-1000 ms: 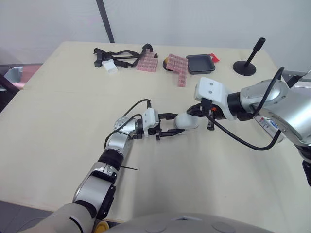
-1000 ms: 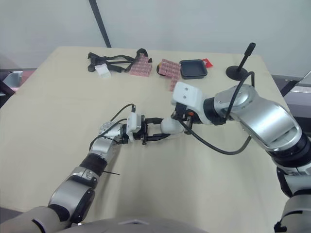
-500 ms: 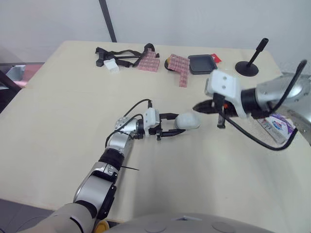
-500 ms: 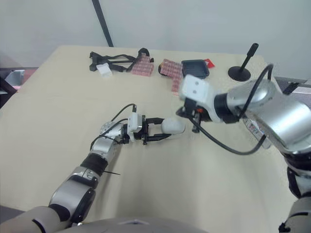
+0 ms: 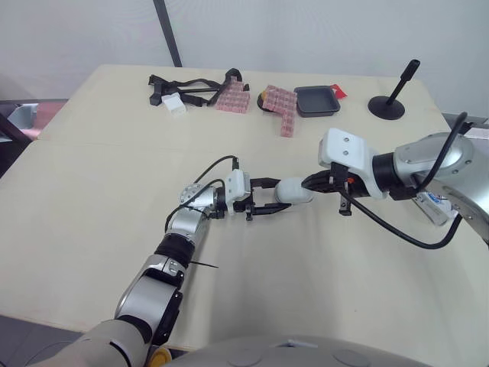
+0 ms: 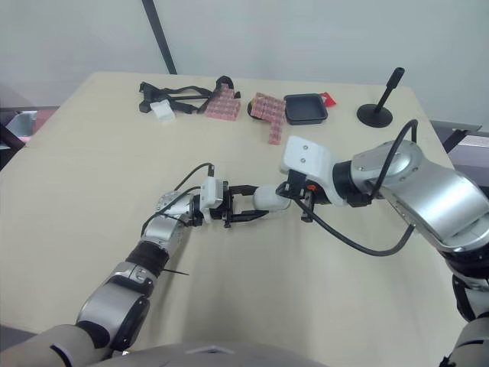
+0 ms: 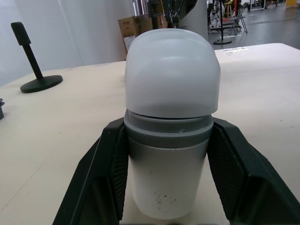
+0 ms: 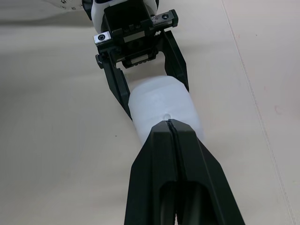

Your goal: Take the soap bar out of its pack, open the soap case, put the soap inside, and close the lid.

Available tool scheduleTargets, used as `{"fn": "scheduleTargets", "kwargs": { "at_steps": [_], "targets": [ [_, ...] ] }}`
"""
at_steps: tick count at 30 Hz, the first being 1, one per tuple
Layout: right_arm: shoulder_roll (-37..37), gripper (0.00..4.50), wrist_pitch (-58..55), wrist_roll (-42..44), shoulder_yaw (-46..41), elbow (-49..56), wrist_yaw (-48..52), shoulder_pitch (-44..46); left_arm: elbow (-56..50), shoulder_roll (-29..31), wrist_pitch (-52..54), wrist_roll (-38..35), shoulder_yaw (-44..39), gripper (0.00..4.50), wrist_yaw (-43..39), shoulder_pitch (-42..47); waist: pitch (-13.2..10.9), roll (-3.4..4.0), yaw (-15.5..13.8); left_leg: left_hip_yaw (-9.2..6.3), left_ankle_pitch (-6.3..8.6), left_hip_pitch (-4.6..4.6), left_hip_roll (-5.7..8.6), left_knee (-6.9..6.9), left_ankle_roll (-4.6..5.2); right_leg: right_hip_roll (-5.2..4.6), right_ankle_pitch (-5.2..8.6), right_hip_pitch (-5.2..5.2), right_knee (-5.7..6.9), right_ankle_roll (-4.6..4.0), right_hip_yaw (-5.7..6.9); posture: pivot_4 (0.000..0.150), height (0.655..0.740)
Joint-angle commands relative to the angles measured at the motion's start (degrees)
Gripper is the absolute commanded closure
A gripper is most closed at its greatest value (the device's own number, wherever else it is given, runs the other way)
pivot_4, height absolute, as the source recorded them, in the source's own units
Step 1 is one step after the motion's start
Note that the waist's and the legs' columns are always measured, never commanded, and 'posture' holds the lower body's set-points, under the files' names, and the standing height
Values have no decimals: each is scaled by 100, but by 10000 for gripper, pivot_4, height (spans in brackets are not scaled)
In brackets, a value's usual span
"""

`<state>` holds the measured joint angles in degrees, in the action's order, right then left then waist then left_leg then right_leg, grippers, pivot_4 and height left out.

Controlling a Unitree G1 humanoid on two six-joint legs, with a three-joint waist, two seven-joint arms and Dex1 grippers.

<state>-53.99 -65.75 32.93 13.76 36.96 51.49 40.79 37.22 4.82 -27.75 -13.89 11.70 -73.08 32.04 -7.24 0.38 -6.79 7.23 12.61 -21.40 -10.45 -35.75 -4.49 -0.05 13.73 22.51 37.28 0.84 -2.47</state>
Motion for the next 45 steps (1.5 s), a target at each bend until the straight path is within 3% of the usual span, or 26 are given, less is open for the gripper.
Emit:
{"fn": "scheduleTargets", "kwargs": {
  "at_steps": [1,24,35,45],
  "targets": [
    [10,44806,114,-83,71,92,-53,-6,-77,39,3,-26,-54,25556,19,32,0,0,1,0,0,0,0,0,0,0,0,0,0,0,0,1500,7400],
    [341,44806,329,-389,639,-128,-157,47,-43,53,-60,-4,-42,25556,56,73,1,-1,60,0,-1,11,1,0,0,-2,0,-11,0,0,0,1500,7400],
    [536,44806,-175,285,-118,-15,-141,445,-42,63,-24,-41,-77,25556,76,67,1,-1,52,0,-1,8,2,1,0,-2,0,-8,-1,0,1,1500,7400],
    [136,44806,-56,116,-297,-68,-291,-113,-75,117,7,-93,-112,25556,29,51,1,-1,62,-1,0,5,2,6,-1,-2,0,-8,-11,0,1,1500,7400]
  ]
}}
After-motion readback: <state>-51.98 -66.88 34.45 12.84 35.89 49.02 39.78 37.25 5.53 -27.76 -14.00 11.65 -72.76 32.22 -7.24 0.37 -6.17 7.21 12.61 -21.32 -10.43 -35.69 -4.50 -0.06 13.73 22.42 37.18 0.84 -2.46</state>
